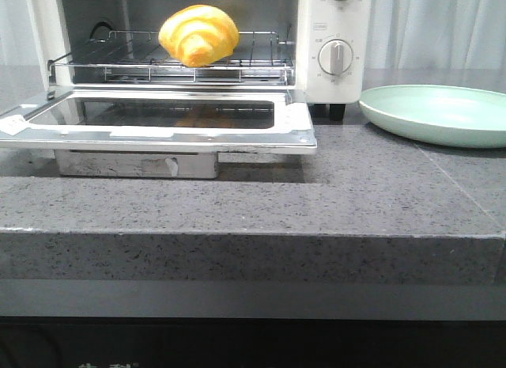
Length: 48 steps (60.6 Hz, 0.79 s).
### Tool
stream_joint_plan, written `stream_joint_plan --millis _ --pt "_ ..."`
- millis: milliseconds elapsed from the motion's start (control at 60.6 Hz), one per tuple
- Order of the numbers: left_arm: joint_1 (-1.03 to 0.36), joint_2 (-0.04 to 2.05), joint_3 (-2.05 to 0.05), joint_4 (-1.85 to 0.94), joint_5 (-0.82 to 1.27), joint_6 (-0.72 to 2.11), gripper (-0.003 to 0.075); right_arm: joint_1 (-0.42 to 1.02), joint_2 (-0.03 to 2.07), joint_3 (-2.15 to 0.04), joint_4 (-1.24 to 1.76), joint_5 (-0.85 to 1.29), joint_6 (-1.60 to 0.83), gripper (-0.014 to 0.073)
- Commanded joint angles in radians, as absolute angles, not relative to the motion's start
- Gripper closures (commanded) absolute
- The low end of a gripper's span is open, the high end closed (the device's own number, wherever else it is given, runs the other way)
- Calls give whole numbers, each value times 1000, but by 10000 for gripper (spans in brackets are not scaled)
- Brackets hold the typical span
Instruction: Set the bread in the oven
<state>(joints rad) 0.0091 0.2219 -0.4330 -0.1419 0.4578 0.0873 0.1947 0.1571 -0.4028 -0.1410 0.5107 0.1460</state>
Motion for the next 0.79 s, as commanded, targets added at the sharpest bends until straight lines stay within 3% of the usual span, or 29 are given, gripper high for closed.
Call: stream_joint_plan --millis 0,214,462,775 --pt "12 230 -458 -153 373 78 741 191 167 -426 -159 428 145 653" --pt "12 220 -433 -141 348 78 741 191 167 -426 -159 428 145 653" --pt "-2 45 -288 -105 319 77 741 191 167 -426 -159 428 145 653" --pt "-18 -23 -50 -110 94 70 741 191 167 -426 -159 427 145 653"
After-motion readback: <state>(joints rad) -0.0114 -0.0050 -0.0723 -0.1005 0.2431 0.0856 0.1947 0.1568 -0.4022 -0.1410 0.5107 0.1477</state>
